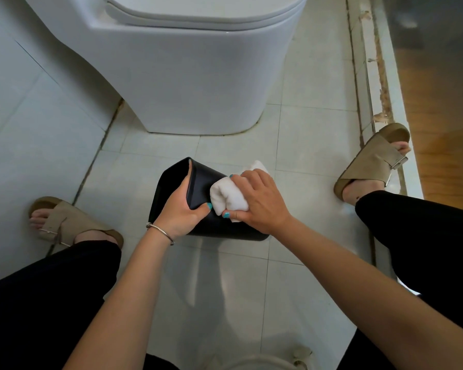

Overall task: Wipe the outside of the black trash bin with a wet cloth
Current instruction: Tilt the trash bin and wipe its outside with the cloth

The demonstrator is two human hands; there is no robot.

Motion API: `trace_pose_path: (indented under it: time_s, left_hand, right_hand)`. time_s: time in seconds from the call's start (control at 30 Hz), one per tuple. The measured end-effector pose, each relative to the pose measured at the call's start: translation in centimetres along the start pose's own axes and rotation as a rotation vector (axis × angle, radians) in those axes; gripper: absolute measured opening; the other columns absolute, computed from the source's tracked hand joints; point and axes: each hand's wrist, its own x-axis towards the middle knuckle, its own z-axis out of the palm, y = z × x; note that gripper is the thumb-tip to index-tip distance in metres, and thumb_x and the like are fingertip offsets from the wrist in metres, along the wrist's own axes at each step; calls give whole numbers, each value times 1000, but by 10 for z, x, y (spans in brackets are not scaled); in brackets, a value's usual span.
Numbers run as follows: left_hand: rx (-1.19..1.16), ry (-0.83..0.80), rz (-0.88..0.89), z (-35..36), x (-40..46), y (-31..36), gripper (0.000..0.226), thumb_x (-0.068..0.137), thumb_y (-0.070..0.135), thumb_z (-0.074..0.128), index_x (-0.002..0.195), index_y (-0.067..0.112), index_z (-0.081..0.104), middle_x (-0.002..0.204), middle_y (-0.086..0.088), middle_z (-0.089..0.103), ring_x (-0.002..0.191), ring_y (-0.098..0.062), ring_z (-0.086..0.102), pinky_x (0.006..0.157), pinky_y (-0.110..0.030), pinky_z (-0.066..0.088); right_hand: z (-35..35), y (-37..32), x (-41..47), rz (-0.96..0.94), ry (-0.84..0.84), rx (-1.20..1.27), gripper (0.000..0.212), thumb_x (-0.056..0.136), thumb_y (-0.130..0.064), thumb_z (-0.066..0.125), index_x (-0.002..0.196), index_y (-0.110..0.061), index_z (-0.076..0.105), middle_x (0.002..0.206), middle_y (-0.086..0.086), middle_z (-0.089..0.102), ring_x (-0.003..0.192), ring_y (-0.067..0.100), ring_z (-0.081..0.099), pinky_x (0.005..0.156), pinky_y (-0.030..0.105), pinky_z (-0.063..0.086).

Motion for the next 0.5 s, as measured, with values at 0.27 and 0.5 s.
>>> trace_pose_path:
  time_s: [0.27, 0.5]
  left_hand:
    - [38, -32, -5, 0, 4, 5, 94, 72, 23, 66, 153, 24, 18, 143, 5, 46, 131, -8, 44, 112, -36, 36]
    - [-50, -16, -22, -7, -3, -1, 72, 82, -4, 66, 144, 19, 37, 125, 10, 60, 114, -1, 57, 104, -32, 45]
  right_hand:
    - [4, -16, -13, 251, 73, 36, 83, 73, -79, 47, 127, -17, 52, 129, 8, 48, 111, 28, 44, 97, 43, 35]
    - [13, -10, -16, -88, 109, -25, 76, 87, -66, 45, 143, -15, 33, 144, 5, 44, 114, 35, 52, 96, 59, 37]
